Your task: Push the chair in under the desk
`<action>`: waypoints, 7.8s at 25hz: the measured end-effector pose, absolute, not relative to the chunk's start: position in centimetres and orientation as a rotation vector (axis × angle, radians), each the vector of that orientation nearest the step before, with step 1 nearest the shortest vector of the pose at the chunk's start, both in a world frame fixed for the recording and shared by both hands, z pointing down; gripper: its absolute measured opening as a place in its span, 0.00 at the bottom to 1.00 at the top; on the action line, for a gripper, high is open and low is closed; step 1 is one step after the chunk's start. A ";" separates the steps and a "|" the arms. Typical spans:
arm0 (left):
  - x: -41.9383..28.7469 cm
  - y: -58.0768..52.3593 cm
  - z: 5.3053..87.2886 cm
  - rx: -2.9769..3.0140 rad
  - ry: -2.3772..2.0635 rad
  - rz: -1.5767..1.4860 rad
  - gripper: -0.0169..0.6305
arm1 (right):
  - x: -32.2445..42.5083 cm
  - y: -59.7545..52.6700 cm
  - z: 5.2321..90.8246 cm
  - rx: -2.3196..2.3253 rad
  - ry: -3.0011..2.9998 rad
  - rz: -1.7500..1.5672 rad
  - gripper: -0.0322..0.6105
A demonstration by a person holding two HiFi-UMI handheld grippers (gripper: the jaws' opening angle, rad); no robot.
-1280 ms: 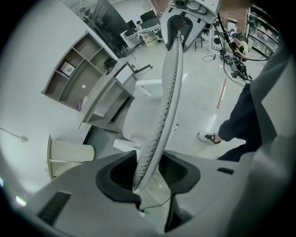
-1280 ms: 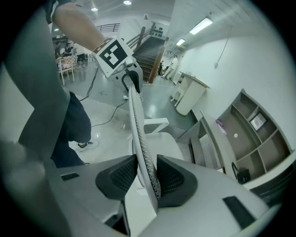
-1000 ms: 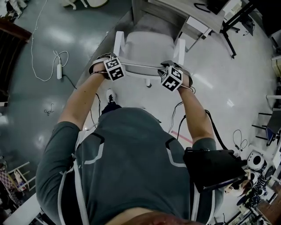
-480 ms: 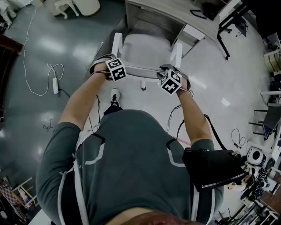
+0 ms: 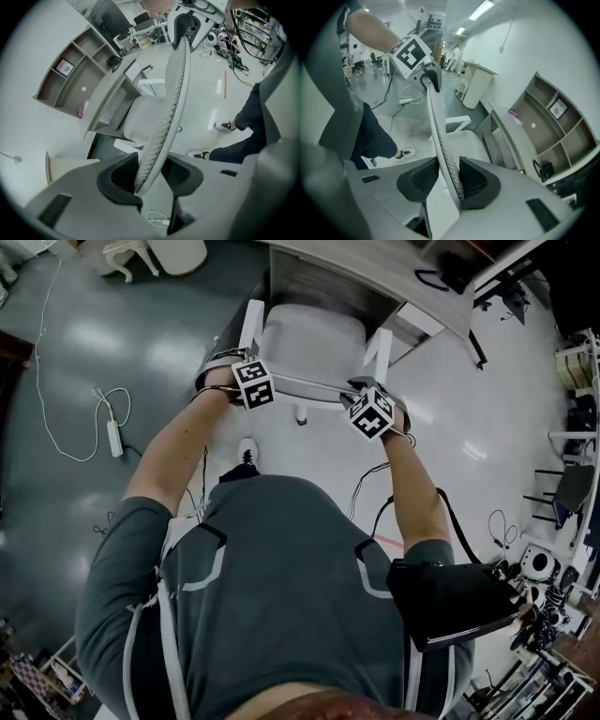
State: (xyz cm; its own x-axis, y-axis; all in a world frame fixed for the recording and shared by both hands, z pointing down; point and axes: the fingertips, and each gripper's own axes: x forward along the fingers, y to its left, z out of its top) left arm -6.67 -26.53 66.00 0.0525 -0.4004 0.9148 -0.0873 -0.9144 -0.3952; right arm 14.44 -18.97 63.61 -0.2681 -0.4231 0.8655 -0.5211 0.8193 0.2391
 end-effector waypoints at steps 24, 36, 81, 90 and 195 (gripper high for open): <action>-9.8 -39.4 66.0 -2.118 0.348 -1.844 0.27 | 10.5 -29.6 63.7 0.865 -1.774 0.245 0.29; -10.1 -44.5 66.0 -2.099 0.267 -1.826 0.27 | 9.7 -33.6 63.5 0.948 -1.738 0.285 0.30; -4.4 -58.8 66.2 -2.002 0.297 -1.826 0.27 | 14.5 -45.9 63.5 0.983 -1.734 0.344 0.30; -2.4 -61.1 66.4 -2.009 0.308 -1.836 0.27 | 16.7 -48.5 63.7 0.979 -1.735 0.339 0.30; -0.1 -64.7 33.1 -2.935 1.090 -0.216 0.04 | 23.0 -53.8 29.6 1.955 -2.246 -0.022 0.10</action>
